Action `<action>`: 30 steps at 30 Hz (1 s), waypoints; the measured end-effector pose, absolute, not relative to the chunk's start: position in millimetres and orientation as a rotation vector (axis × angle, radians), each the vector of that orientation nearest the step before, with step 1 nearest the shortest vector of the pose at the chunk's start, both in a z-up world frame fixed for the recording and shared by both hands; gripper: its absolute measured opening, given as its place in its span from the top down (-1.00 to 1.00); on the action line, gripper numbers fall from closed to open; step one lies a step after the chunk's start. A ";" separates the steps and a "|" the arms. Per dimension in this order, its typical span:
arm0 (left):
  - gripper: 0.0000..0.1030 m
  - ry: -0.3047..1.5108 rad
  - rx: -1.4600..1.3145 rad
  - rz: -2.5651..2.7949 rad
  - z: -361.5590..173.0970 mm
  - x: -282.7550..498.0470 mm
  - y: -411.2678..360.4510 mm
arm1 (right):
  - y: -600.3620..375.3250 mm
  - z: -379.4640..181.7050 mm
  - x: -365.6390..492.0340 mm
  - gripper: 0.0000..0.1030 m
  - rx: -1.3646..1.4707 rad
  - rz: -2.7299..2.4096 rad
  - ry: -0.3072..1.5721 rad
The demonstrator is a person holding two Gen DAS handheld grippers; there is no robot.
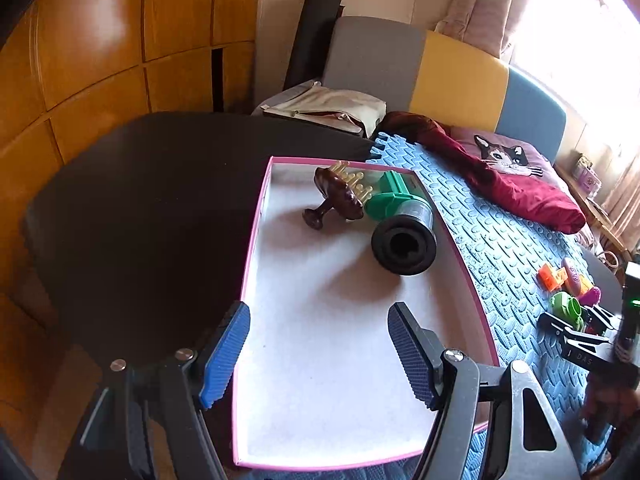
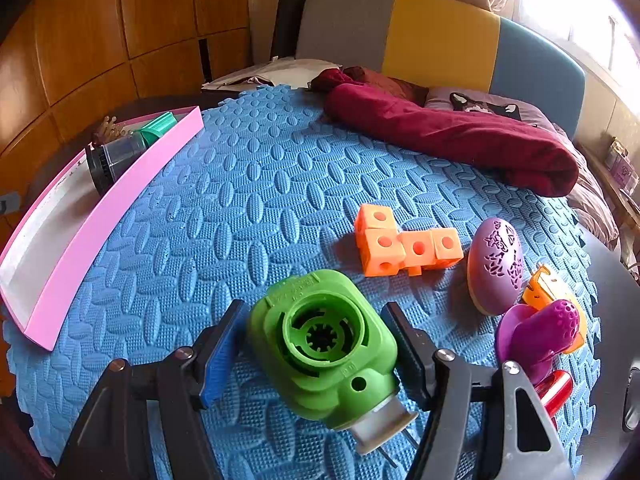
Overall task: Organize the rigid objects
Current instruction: 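Hold the green juicer in the right tool above the mat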
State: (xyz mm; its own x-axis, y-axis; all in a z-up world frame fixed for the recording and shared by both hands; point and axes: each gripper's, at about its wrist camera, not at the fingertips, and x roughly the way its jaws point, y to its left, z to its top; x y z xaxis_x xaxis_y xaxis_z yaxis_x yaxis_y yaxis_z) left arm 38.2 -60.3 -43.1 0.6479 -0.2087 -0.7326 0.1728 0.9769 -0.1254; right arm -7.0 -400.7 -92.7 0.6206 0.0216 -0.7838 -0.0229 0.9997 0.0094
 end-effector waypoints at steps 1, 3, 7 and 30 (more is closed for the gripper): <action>-0.40 0.838 -0.046 -0.219 -42.7 37.3 -60.2 | -401.0 -92.6 -7.1 -0.33 -0.001 0.025 0.901; -0.40 0.835 -0.046 -0.221 -41.2 34.7 -59.4 | -400.7 -92.6 -7.4 -0.33 -0.002 0.022 0.900; -0.40 0.833 -0.048 -0.223 -38.8 31.7 -57.7 | -399.0 -92.0 -9.1 -0.32 -0.001 0.013 0.897; -0.44 0.838 -0.060 -0.231 -42.2 20.0 -45.7 | -395.6 -90.6 -12.6 -0.24 0.034 -0.049 0.901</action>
